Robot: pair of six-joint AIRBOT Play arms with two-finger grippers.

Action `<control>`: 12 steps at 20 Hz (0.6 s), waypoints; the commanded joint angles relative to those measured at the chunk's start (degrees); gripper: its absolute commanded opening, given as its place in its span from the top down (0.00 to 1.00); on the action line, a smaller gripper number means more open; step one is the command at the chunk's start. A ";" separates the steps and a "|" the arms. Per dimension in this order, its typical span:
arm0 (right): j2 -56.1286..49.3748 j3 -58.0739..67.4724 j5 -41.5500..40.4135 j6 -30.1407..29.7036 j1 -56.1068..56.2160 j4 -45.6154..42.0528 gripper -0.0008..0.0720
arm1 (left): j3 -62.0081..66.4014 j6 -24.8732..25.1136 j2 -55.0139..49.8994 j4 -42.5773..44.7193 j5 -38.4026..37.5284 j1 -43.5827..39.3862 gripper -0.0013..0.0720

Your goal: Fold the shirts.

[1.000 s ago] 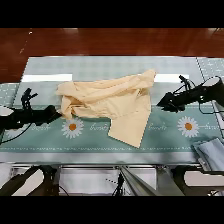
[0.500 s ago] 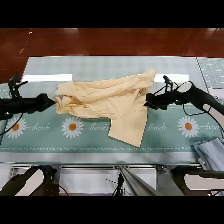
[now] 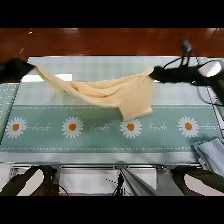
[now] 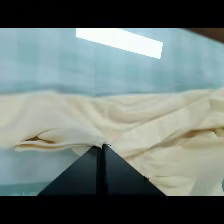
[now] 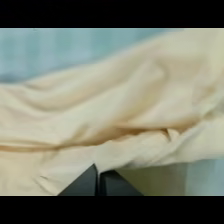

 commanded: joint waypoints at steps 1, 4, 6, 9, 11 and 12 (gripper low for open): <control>10.93 9.03 -1.42 -1.05 -3.45 0.22 0.96 | 10.82 -0.09 2.16 -2.27 0.46 0.00 0.96; 17.70 15.72 -5.05 -1.01 -4.44 0.17 0.96 | 20.37 -0.09 5.25 -5.70 1.99 0.02 0.96; 20.72 19.78 -7.37 -1.01 -4.39 0.22 0.96 | 26.80 -1.09 7.50 -6.10 3.48 0.02 0.96; 23.89 24.72 -9.77 -0.37 -4.39 0.22 0.96 | 34.73 -1.11 11.06 -5.51 5.68 0.02 0.96; 25.79 27.08 -9.90 -0.31 -4.39 0.22 0.96 | 37.97 -1.22 13.29 -3.34 5.57 0.02 0.96; 26.99 27.67 -9.90 0.02 -4.39 0.17 0.96 | 38.66 -2.54 14.71 -1.90 5.60 0.02 0.96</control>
